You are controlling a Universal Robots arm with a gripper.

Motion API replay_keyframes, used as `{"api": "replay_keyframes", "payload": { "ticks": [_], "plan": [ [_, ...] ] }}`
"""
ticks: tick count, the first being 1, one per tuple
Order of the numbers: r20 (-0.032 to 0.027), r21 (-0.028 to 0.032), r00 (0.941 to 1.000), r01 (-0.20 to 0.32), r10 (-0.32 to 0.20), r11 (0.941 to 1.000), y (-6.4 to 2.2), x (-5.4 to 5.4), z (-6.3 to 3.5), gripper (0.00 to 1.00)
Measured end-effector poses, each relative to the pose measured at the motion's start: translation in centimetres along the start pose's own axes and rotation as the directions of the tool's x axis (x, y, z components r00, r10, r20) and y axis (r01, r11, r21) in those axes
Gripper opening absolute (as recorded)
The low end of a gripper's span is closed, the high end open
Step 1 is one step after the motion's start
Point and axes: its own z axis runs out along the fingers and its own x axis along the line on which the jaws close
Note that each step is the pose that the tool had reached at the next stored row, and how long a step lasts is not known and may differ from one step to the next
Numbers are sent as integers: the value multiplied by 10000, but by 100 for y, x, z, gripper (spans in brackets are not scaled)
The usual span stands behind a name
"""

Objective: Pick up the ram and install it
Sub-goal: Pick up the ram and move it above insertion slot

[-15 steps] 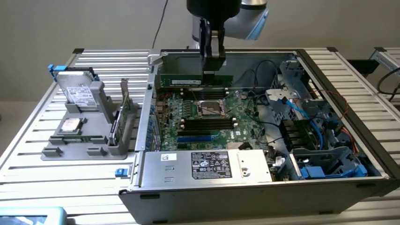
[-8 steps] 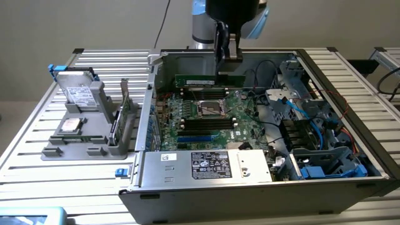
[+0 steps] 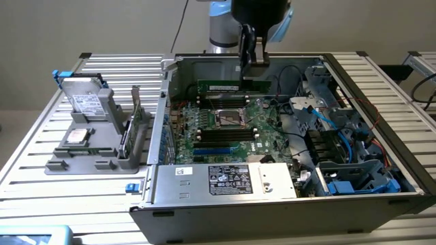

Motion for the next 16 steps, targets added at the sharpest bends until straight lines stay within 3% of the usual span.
{"api": "replay_keyframes", "payload": {
  "ticks": [4, 9, 16],
  "plan": [
    [-1, 0, 10000, 0, 0, 10000, -27, -116, 36, 13],
    [-95, 2, 10000, 0, 1, 10000, -29, -276, 58, 13],
    [-131, 4, 9999, -1, 1, 10000, -25, -511, 110, 13]
  ]
}}
